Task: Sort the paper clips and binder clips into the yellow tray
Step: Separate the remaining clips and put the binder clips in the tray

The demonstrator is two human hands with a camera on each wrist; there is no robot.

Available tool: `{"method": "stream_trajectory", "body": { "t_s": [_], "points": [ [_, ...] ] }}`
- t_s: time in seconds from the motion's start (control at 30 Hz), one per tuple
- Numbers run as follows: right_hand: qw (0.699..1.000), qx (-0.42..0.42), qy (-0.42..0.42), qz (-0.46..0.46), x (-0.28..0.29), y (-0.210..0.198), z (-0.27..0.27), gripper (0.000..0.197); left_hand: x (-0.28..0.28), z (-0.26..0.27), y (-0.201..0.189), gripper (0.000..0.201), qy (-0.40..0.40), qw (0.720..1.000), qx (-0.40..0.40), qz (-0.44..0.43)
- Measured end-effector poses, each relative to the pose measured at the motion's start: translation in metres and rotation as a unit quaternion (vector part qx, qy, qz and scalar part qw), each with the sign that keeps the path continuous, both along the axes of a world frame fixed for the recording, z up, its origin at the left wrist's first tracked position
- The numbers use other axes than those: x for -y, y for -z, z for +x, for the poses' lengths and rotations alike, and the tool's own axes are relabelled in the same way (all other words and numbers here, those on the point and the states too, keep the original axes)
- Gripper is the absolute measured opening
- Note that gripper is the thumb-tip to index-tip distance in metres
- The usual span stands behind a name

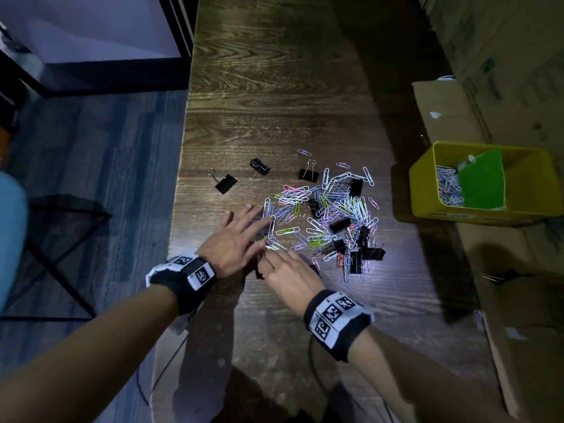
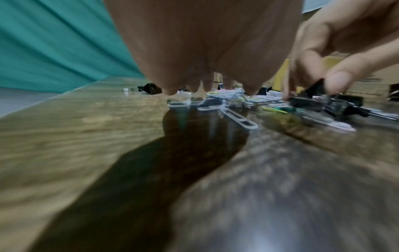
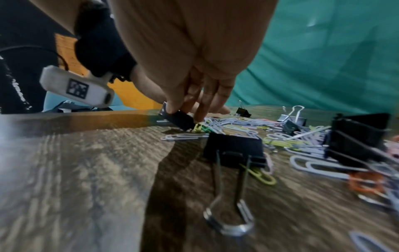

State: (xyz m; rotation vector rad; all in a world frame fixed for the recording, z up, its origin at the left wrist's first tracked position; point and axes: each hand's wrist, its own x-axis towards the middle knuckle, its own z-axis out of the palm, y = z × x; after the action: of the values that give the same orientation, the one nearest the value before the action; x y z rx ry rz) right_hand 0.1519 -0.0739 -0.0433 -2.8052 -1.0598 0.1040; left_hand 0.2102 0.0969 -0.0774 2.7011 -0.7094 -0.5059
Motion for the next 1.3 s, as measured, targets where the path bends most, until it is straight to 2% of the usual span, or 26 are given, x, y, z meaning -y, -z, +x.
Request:
{"method": "stream_trajectory", "body": {
  "t_s": [0.13, 0.2, 0.3, 0.4, 0.5, 0.57, 0.63, 0.73, 0.8, 1.0, 1.03, 1.1, 1.17, 1.2, 1.3],
  "points": [
    [0.996, 0.034, 0.045, 0.068, 0.021, 0.001, -0.007, 0.010, 0.024, 0.020, 0.000, 0.061, -0.052, 0.997, -0.029, 0.047],
    [0.992, 0.028, 0.087, 0.088, 0.034, 0.003, -0.015, 0.022, 0.033, 0.015, 0.003, 0.064, -0.045, 0.995, -0.039, 0.082],
    [0.985, 0.019, 0.136, 0.105, 0.056, -0.001, -0.021, 0.025, 0.035, -0.010, 0.008, 0.072, -0.021, 0.996, -0.026, 0.085],
    [0.976, 0.024, 0.195, 0.089, 0.076, -0.007, -0.015, 0.030, 0.035, -0.039, 0.008, 0.065, 0.008, 0.996, -0.015, 0.082],
    [0.972, 0.028, 0.233, 0.034, 0.088, -0.004, -0.007, 0.022, 0.038, -0.062, 0.006, 0.060, -0.003, 0.997, -0.006, 0.074],
    [0.974, 0.025, 0.227, -0.005, 0.089, -0.003, -0.004, 0.017, 0.042, -0.064, 0.003, 0.059, -0.043, 0.997, 0.004, 0.065],
    [0.978, 0.029, 0.206, -0.005, 0.086, -0.007, -0.005, 0.019, 0.050, -0.061, 0.001, 0.059, -0.075, 0.996, 0.006, 0.052],
    [0.991, 0.025, 0.130, 0.006, 0.075, -0.010, -0.013, 0.021, 0.063, -0.063, 0.002, 0.058, -0.029, 0.997, -0.009, 0.069],
    [0.996, 0.006, 0.087, -0.021, 0.073, -0.005, -0.019, 0.020, 0.064, -0.071, 0.004, 0.058, 0.000, 0.996, -0.017, 0.086],
    [0.989, -0.016, 0.127, -0.076, 0.102, -0.004, -0.031, 0.012, 0.050, -0.109, 0.004, 0.056, 0.038, 0.998, -0.007, 0.049],
    [0.989, -0.019, 0.130, -0.072, 0.104, -0.006, -0.033, 0.017, 0.046, -0.110, 0.002, 0.056, 0.021, 0.999, 0.005, 0.036],
    [0.992, -0.030, 0.114, -0.041, 0.098, -0.011, -0.034, 0.032, 0.036, -0.108, -0.006, 0.057, -0.085, 0.996, 0.028, 0.018],
    [0.996, -0.057, 0.073, -0.005, 0.079, -0.016, -0.034, 0.050, 0.029, -0.109, -0.009, 0.063, -0.211, 0.977, -0.004, 0.011],
    [0.995, -0.084, 0.057, 0.000, 0.066, -0.015, -0.035, 0.060, 0.030, -0.112, -0.008, 0.067, -0.237, 0.971, -0.031, 0.013],
    [0.987, -0.149, 0.040, -0.048, 0.037, -0.010, -0.040, 0.088, 0.050, -0.129, -0.004, 0.072, -0.192, 0.979, -0.062, 0.020]
  ]
}}
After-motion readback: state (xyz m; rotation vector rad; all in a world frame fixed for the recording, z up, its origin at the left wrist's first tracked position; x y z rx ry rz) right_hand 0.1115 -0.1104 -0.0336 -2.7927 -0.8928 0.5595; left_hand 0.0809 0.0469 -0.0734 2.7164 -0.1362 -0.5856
